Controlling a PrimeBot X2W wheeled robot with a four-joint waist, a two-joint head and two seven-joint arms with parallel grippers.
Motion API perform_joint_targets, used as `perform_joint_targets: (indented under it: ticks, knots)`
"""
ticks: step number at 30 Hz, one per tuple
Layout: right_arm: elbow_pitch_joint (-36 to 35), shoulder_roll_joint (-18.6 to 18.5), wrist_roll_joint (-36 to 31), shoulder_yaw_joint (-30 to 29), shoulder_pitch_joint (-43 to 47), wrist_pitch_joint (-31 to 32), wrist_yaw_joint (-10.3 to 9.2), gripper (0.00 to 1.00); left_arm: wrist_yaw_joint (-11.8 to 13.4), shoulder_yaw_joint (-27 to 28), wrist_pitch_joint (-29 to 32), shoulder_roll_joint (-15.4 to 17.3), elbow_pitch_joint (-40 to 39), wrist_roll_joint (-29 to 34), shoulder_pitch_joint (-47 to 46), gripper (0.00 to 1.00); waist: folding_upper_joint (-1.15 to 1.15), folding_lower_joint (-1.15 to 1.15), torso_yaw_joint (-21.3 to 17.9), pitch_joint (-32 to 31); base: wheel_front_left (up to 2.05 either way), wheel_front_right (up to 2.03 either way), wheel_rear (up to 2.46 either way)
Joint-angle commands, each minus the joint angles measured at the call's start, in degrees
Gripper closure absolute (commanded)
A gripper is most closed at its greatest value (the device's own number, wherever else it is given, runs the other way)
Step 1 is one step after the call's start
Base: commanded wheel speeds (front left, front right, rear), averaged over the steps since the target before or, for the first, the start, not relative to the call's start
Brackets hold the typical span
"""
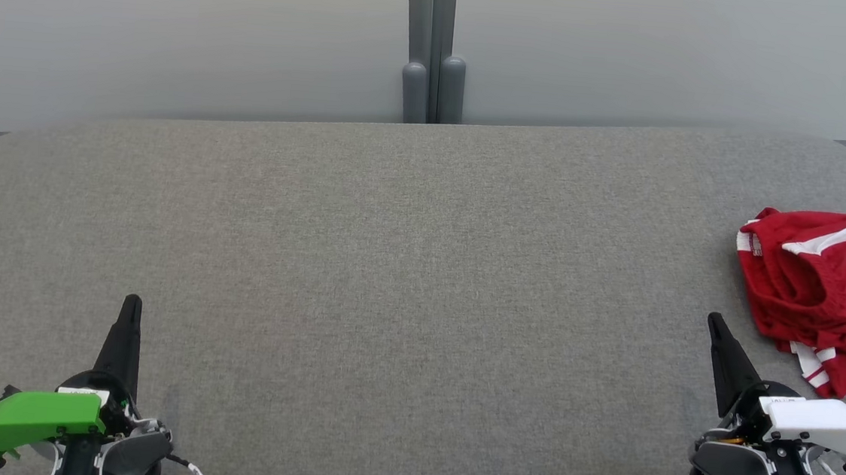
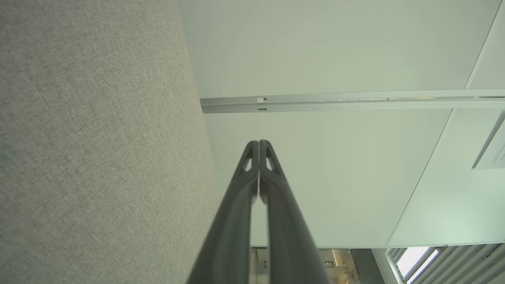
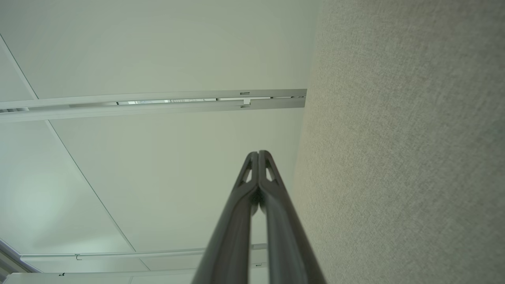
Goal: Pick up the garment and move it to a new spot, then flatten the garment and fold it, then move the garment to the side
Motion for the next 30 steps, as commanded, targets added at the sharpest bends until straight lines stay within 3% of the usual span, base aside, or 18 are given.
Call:
perform_joint_targets:
  ticks: [1, 30]
  knots:
    - [-0.3, -0.2, 0.4, -0.1, 0.5, 0.1, 0.02, 1.00, -0.4, 0.1, 0.1, 0.4, -0.2, -0.1, -0.9, 1.00, 0.00, 0.00, 0.0, 0.0, 0.00, 0.00, 0.00]
    - [-0.3, -0.2, 0.4, -0.1, 0.5, 0.1, 0.02, 1.00, -0.4, 0.1, 0.1, 0.4, -0.2, -0.1, -0.9, 1.00, 0.00, 0.00, 0.0, 0.0, 0.00, 0.00, 0.00]
